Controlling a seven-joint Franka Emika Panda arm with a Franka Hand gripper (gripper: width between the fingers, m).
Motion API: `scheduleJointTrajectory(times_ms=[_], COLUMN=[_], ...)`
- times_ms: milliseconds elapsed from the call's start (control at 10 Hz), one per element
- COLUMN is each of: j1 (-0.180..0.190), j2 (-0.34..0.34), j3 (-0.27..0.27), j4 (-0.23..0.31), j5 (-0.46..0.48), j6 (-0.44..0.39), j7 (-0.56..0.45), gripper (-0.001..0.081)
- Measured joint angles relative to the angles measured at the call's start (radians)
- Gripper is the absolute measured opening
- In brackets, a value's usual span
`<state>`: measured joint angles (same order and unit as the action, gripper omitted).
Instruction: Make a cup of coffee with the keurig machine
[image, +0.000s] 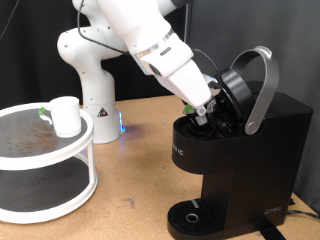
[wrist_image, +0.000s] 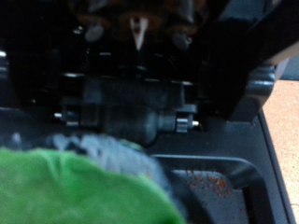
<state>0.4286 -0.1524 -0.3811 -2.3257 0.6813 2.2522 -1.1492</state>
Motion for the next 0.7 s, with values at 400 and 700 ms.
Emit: scheduleJointTrajectory(times_ms=[400,700], j1=[0.000,0.000], j2=[0.032,0.045], j3=[0.005,0.006], j4=[-0.003,-0.004], j5=[0.001,0.016], j6=[0.023,0.029], j7=[-0.002,-0.015], gripper=[0.0472,0.0549])
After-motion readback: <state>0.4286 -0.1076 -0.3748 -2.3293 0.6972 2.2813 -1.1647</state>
